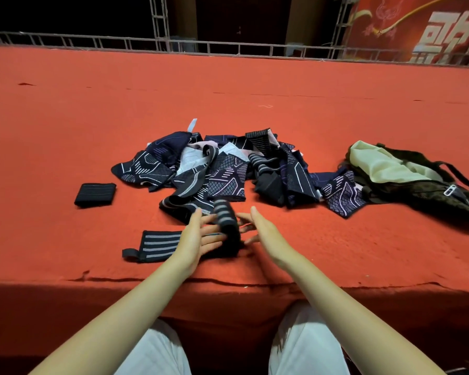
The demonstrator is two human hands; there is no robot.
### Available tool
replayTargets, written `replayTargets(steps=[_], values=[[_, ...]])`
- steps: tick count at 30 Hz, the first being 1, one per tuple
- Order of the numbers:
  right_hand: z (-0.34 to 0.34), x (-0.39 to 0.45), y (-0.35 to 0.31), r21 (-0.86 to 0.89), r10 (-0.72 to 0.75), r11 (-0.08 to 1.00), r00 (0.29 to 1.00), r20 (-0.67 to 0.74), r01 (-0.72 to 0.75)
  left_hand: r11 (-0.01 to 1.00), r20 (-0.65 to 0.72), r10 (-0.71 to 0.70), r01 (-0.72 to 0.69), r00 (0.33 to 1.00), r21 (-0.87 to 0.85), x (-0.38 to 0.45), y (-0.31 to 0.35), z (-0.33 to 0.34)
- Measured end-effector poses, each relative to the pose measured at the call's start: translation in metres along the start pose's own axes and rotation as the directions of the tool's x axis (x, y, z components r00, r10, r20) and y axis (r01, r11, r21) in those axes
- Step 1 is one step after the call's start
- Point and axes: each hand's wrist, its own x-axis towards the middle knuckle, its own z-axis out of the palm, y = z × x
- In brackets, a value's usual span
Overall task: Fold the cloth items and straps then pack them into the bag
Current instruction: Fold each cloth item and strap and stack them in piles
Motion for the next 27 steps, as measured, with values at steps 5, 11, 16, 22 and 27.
replayTargets(steps=[5,11,16,22,27], values=[[0.019,0.010,0.023,-0.502,-0.179,0.844,0.981,0.071,0.190,0.992,-0.020,0.018,-0.020,1.000,-0.124,-0.002,0.000,-0.011],[0.013,0.011,0.040,-0.486,-0.176,0.864,0.983,-0.043,0.134,0.912,-0.120,0.126,-0.067,0.985,0.404,0.015,-0.015,-0.026],[0.009,0.016,0.042,-0.517,-0.119,0.855,0.985,-0.123,0.039,0.538,-0.050,0.241,-0.091,0.969,0.838,0.021,-0.017,-0.020],[0.005,0.027,0.045,-0.587,0.007,0.803,0.988,-0.157,-0.099,0.310,0.046,0.379,-0.174,0.924,0.935,0.023,-0.026,-0.017],[0.001,0.038,0.038,-0.598,0.144,0.779,0.982,-0.123,-0.190,0.245,0.172,0.509,-0.333,0.843,0.910,0.025,-0.035,-0.023]])
